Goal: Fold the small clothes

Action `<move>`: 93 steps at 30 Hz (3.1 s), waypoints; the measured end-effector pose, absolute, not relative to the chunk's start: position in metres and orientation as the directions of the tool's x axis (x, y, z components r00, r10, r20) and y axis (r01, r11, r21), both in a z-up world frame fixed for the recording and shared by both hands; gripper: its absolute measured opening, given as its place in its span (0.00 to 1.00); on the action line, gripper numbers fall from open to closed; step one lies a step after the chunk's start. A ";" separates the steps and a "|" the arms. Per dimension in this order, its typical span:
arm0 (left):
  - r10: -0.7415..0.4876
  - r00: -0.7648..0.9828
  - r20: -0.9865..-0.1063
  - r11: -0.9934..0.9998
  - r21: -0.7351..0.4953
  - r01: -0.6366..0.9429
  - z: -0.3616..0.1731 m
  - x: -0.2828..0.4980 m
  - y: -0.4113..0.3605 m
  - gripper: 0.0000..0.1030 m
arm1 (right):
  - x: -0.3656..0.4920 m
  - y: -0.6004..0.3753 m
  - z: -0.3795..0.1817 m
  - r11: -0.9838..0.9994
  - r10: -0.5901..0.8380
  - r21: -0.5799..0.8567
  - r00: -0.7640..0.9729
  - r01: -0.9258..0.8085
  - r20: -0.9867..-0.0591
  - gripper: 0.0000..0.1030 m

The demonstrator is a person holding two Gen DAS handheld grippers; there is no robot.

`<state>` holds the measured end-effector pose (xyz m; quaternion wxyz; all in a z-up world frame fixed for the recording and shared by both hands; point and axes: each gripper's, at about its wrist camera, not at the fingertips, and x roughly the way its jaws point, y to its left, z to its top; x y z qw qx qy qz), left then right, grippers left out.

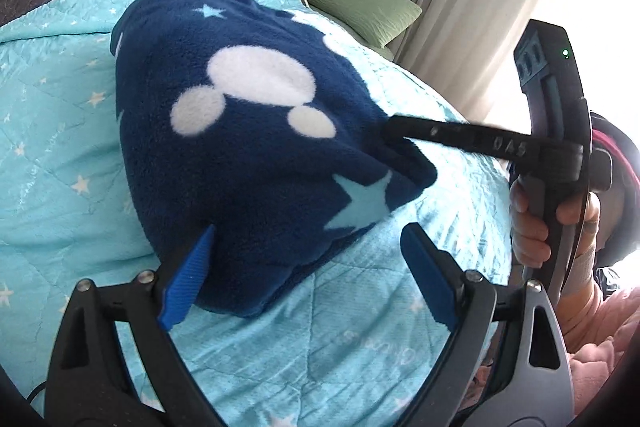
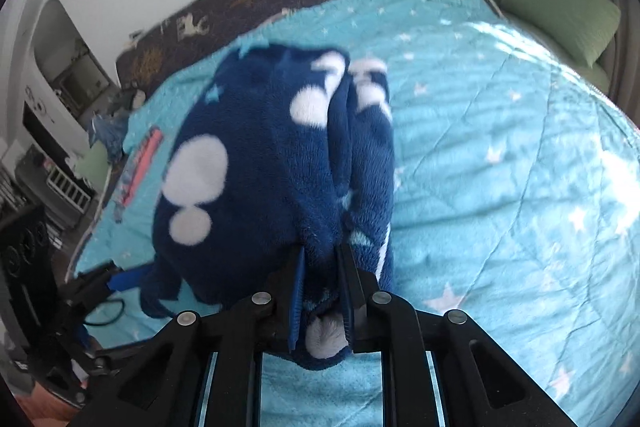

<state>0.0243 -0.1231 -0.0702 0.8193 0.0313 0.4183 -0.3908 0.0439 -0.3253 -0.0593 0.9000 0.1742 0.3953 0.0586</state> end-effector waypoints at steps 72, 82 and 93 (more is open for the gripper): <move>-0.542 0.446 -0.712 0.813 -0.311 0.492 -0.057 0.152 -0.104 0.95 | 0.125 -0.375 -0.042 0.872 0.386 0.486 0.697 -0.062 -0.604 0.85; -0.745 0.156 -0.649 0.662 -0.690 0.290 -0.115 0.183 -0.083 1.00 | 0.131 -0.410 -0.126 0.594 0.721 0.804 0.437 0.009 -0.538 0.99; -0.797 0.053 -0.601 0.590 -0.758 0.280 -0.133 0.197 -0.097 1.00 | 0.171 -0.387 -0.136 0.567 0.779 0.820 0.377 -0.083 -0.501 1.00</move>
